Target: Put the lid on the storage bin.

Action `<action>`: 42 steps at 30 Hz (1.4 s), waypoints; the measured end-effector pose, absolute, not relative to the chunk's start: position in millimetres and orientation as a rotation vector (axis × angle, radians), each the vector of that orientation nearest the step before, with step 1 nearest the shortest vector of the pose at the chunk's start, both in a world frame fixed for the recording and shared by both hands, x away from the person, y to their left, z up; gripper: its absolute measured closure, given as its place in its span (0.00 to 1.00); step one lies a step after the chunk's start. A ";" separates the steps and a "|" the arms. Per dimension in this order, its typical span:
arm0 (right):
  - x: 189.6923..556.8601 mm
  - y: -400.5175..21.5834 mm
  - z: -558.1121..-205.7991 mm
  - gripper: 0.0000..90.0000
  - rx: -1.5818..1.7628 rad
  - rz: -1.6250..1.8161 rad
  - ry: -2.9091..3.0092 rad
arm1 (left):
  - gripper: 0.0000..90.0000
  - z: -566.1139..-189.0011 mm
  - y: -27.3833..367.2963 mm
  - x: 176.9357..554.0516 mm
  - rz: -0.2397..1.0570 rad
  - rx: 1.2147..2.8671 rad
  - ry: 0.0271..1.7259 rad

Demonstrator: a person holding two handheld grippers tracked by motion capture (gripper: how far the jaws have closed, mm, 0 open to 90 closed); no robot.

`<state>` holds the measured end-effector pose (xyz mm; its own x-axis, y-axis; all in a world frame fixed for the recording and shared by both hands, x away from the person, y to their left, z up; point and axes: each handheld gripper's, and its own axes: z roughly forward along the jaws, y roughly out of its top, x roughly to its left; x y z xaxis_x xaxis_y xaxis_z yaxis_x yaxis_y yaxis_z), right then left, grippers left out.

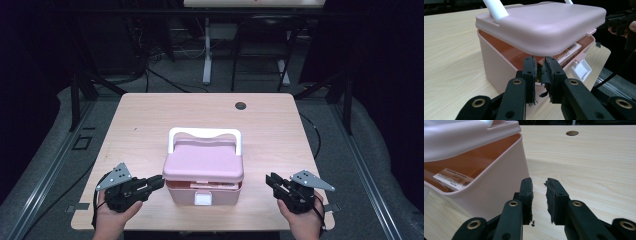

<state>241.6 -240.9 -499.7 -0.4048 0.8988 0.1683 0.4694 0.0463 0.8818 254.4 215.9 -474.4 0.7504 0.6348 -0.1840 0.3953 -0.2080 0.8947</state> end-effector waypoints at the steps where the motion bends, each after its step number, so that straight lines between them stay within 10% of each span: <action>1: 241.6 -240.9 -500.6 0.83 1.376 1.327 1.895 | 0.88 -475.1 215.9 254.4 0.268 1.834 0.796; 42: 240.6 -244.2 -508.3 0.83 1.417 1.347 1.882 | 0.83 -483.2 229.3 256.8 0.260 1.817 0.857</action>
